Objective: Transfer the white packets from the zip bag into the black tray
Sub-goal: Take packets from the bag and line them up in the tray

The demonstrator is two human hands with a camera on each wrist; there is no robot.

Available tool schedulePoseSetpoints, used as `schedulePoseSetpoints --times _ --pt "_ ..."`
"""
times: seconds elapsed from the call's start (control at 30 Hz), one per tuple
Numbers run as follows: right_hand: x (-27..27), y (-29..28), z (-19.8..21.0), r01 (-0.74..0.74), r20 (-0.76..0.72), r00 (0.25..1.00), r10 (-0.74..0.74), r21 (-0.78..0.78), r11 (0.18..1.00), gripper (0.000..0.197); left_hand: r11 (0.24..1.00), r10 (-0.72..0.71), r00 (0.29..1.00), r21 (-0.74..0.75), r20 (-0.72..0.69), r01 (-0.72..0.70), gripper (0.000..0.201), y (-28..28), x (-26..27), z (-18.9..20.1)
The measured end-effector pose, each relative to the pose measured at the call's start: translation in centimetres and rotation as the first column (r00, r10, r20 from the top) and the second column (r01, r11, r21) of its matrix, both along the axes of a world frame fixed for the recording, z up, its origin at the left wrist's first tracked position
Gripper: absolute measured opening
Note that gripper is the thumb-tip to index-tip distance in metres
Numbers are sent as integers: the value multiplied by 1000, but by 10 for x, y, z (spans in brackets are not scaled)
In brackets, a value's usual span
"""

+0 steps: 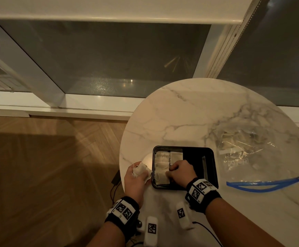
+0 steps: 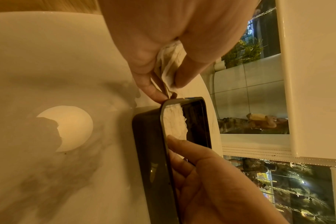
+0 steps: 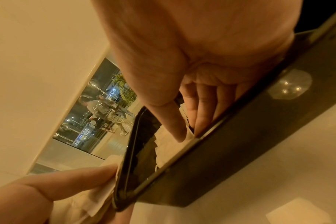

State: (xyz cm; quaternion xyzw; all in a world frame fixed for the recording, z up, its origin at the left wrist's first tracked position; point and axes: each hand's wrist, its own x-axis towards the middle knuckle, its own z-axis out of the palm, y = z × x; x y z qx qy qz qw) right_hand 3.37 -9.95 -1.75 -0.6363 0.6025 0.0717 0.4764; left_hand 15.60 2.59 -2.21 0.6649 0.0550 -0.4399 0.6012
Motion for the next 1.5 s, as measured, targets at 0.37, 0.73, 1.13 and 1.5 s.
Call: schedulePoseSetpoints --times 0.37,0.73,1.13,1.5 --pt "-6 2 0 -69 28 997 69 2 998 25 1000 20 1000 2 1 -20 35 0 0 -6" --pt "-9 0 -3 -80 42 996 80 2 997 28 1000 22 1000 -11 -20 -22 35 0 0 -8" --pt "-7 -3 1 -293 114 949 292 -8 956 19 1000 -13 1000 -28 25 13 45 1 0 -7" --pt "3 -1 -7 -301 111 944 311 -95 949 20 1000 -17 999 -7 28 17 32 2 2 -12"
